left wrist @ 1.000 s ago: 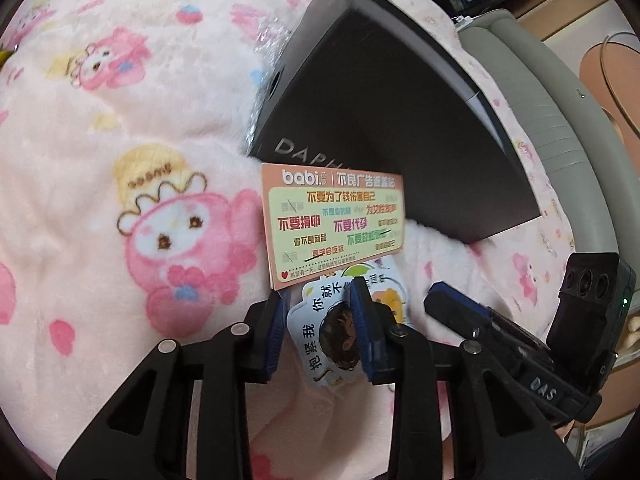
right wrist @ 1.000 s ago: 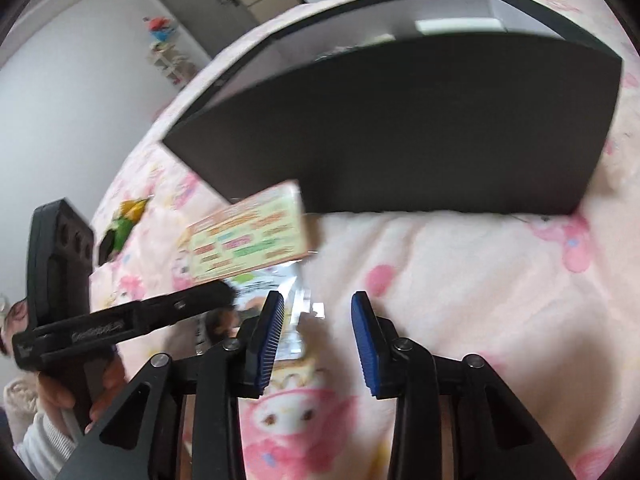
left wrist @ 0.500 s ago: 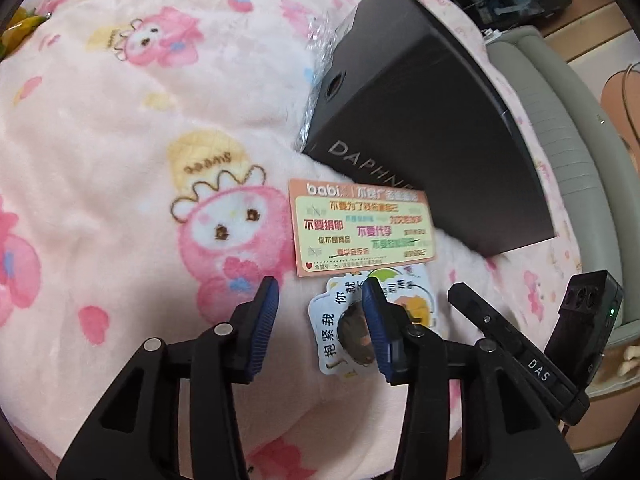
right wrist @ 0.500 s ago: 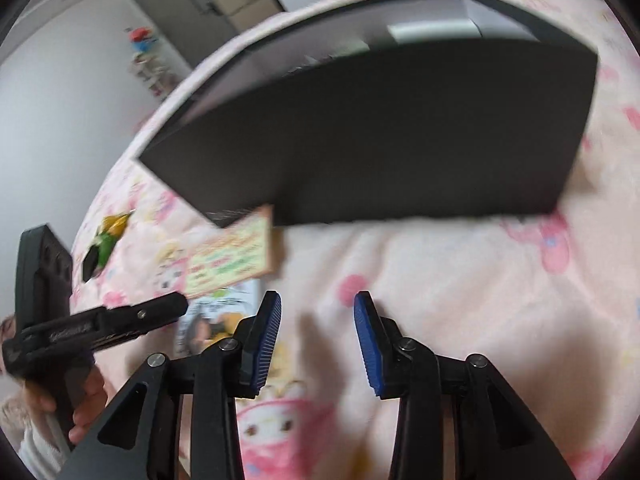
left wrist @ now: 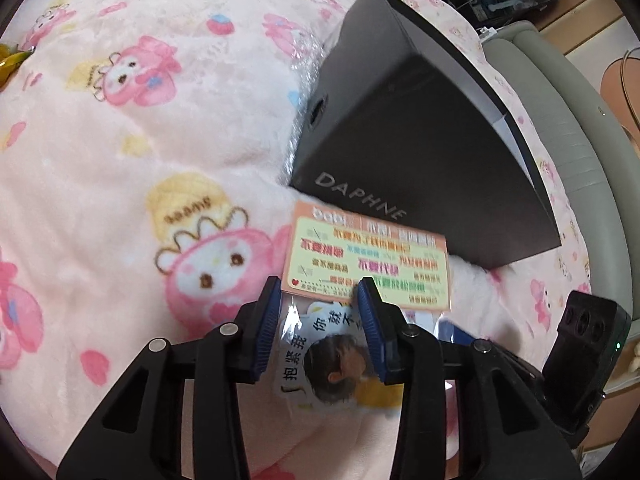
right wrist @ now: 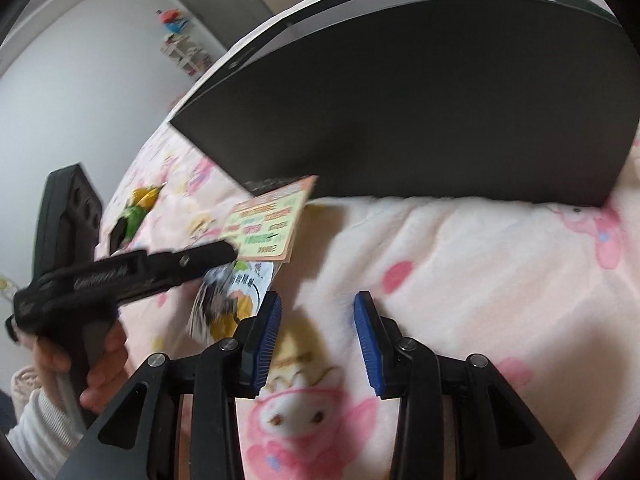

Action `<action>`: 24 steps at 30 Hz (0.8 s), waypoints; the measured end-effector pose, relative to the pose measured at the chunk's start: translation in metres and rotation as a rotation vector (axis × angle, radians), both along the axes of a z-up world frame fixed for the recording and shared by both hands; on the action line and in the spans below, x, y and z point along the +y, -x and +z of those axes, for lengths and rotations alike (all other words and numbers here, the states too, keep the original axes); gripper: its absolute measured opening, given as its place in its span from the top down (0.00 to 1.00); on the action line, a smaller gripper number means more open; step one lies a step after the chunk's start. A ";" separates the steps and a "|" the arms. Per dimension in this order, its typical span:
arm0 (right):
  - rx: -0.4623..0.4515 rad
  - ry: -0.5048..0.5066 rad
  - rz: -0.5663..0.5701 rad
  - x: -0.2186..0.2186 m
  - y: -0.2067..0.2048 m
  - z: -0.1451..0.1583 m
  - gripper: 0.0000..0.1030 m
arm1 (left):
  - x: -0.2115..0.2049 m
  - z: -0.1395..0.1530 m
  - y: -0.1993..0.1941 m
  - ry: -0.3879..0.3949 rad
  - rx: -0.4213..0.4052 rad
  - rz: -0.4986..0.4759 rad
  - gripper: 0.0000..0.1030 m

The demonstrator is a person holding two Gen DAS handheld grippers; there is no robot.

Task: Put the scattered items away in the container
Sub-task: 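Grasp the babi sticker card with the left gripper and lift it, then carry the sticker card with the left gripper over the black box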

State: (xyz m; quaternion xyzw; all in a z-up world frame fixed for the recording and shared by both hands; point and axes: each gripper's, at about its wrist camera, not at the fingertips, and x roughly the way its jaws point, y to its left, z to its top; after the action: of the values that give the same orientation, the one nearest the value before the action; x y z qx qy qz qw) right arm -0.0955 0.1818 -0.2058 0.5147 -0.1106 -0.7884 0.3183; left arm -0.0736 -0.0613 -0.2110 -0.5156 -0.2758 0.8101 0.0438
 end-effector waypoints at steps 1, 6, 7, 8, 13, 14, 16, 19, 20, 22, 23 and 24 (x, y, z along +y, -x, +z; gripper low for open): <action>-0.005 0.008 0.005 0.000 -0.001 0.002 0.67 | -0.003 0.002 -0.001 -0.004 0.000 0.003 0.62; 0.022 0.001 -0.047 0.006 -0.001 0.015 0.67 | -0.002 -0.005 -0.003 -0.015 -0.022 0.020 0.54; 0.018 0.018 -0.063 0.009 0.001 0.014 0.67 | -0.003 -0.008 -0.004 -0.022 -0.034 0.022 0.54; 0.013 0.035 -0.079 0.012 0.002 0.013 0.66 | -0.007 -0.010 -0.006 -0.028 -0.044 0.023 0.54; -0.041 0.064 -0.083 0.011 0.008 -0.005 0.61 | -0.001 -0.011 -0.006 -0.007 -0.039 0.002 0.56; -0.040 0.055 -0.075 0.009 0.007 -0.007 0.61 | 0.001 -0.010 -0.005 -0.005 -0.036 -0.004 0.57; -0.029 0.052 -0.057 0.002 0.006 -0.007 0.61 | 0.003 -0.008 -0.005 -0.010 -0.032 -0.009 0.58; -0.030 0.072 -0.029 -0.005 0.004 -0.007 0.61 | 0.004 -0.006 -0.006 -0.019 -0.029 -0.011 0.58; -0.030 0.072 -0.019 -0.006 0.003 -0.006 0.61 | 0.004 -0.006 -0.006 -0.023 -0.027 -0.012 0.58; -0.024 0.074 -0.004 -0.012 0.001 -0.006 0.61 | 0.006 -0.004 -0.007 -0.033 -0.023 -0.019 0.60; -0.022 0.080 0.002 -0.013 0.000 -0.004 0.61 | 0.006 -0.003 -0.007 -0.035 -0.021 -0.022 0.62; -0.019 0.085 0.006 -0.014 -0.001 -0.004 0.61 | 0.008 -0.002 -0.007 -0.031 -0.020 -0.025 0.62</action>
State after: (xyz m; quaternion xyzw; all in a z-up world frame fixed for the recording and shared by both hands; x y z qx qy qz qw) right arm -0.0949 0.1675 -0.2095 0.5088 -0.1453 -0.7770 0.3411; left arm -0.0664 -0.0537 -0.2130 -0.5264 -0.2824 0.7998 0.0590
